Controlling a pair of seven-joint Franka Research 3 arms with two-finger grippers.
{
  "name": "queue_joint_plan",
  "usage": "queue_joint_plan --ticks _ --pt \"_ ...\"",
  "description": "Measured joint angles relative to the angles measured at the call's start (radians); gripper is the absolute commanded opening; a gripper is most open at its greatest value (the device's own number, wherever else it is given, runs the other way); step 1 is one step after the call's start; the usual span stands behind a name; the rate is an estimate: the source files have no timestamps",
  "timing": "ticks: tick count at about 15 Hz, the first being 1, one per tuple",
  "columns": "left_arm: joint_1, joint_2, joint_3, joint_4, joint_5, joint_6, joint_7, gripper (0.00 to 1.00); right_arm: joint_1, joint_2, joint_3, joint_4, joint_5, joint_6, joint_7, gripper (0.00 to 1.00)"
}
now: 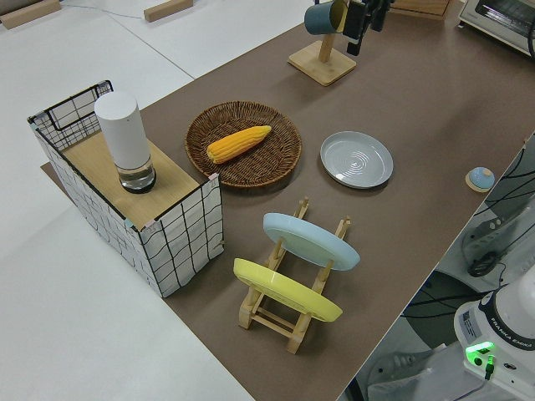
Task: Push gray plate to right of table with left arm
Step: 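Move the left gripper down toward the near edge of the gray plate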
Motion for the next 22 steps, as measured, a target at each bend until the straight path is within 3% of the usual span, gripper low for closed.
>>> queue_joint_plan --ticks 18,22 --pt "-0.026 0.000 -0.023 0.003 0.000 0.000 0.000 0.99 0.000 0.000 0.000 0.000 0.000 0.000 0.000 0.996" --pt "-0.027 0.008 -0.025 -0.062 0.000 0.041 0.000 0.99 0.000 0.000 0.000 0.000 0.000 0.000 0.000 0.996"
